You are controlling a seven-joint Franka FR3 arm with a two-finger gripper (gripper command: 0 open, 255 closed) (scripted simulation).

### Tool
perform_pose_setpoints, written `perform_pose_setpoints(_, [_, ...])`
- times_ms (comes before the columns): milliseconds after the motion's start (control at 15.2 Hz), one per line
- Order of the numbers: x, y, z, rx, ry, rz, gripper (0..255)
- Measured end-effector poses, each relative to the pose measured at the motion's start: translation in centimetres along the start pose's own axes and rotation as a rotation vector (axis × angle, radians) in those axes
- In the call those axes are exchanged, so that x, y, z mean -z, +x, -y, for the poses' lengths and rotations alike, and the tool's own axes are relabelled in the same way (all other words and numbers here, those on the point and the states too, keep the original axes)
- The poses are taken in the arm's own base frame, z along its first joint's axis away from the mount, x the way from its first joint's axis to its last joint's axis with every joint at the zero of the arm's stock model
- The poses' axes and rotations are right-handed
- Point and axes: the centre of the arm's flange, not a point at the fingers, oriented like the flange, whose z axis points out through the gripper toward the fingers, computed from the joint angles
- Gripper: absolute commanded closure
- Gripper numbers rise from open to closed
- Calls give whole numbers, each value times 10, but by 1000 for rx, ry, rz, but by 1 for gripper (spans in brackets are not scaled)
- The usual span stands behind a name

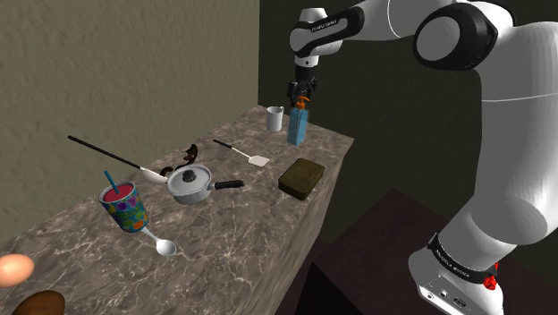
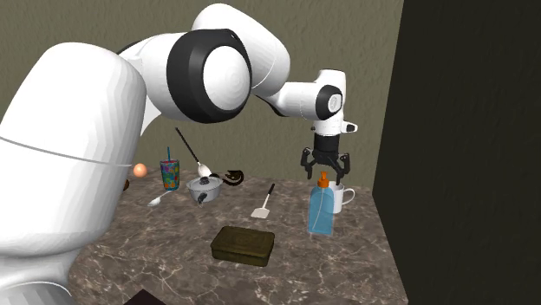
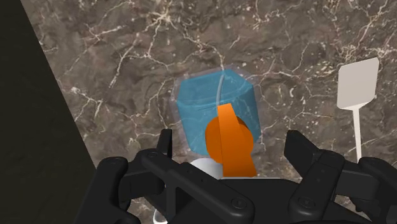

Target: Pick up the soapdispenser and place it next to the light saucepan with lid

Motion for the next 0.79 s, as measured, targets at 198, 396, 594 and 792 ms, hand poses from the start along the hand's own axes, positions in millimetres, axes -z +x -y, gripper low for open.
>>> perform_pose_setpoints(198, [0, 0, 0, 0, 0, 0, 255])
perform_pose_setpoints(396, [0, 0, 0, 0, 0, 0, 255])
perform_pose_setpoints(594, [0, 0, 0, 0, 0, 0, 255])
perform_pose_setpoints(792, [0, 0, 0, 0, 0, 0, 255])
